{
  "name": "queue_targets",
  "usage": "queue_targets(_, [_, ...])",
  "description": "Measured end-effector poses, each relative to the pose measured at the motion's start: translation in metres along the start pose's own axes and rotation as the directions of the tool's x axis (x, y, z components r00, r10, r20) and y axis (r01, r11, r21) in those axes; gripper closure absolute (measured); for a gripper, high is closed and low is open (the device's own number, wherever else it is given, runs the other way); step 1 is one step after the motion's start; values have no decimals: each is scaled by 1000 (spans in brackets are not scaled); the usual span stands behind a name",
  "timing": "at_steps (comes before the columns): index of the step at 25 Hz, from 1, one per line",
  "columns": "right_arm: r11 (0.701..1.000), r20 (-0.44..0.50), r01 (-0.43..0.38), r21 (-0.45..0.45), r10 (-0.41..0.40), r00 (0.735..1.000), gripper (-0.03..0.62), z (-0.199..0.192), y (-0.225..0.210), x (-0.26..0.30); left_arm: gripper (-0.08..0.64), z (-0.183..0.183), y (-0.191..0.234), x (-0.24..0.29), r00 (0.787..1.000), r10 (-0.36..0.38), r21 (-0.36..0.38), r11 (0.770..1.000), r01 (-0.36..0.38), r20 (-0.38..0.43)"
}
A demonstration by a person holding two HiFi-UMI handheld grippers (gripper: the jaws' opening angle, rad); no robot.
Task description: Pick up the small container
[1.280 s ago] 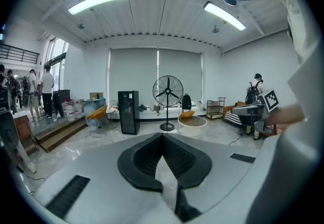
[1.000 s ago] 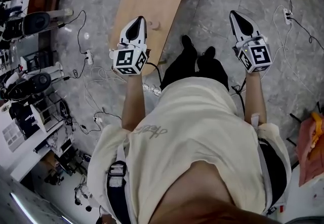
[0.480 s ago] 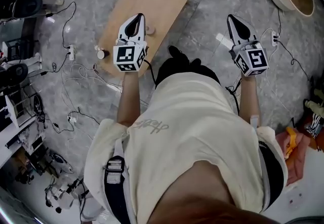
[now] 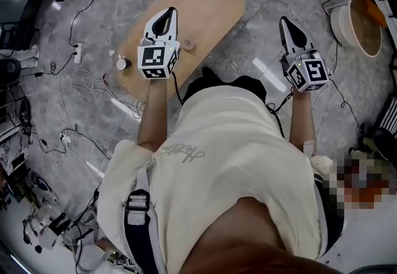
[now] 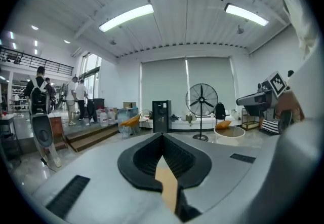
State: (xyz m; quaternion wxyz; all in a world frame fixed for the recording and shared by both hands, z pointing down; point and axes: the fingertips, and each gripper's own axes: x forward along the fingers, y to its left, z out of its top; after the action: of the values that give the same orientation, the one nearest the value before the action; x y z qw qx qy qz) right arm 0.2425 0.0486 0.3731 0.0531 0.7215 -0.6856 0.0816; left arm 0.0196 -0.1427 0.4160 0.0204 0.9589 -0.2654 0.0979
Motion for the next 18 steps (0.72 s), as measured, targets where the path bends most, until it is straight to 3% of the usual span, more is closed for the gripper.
queue_targets(3, [998, -13, -68, -9, 68, 998, 592, 1, 21, 42, 555, -1, 34, -12, 997, 72, -59, 996, -71, 22])
queue_targets(7, [978, -64, -202, -46, 199, 978, 592, -20, 66, 108, 557, -44, 83, -32, 987, 159, -97, 982, -159, -15])
queue_targets(9, [963, -76, -261, -68, 255, 964, 592, -21, 89, 136, 555, -56, 108, -42, 980, 197, -163, 966, -198, -22])
queue_targets(12, [936, -102, -347, -68, 339, 935, 592, -25, 111, 164, 555, -59, 127, -57, 963, 268, -226, 937, -265, -18])
queue_targets(18, [854, -146, -516, -66, 503, 852, 592, -36, 136, 203, 555, -62, 144, -77, 906, 418, -187, 887, -422, -64])
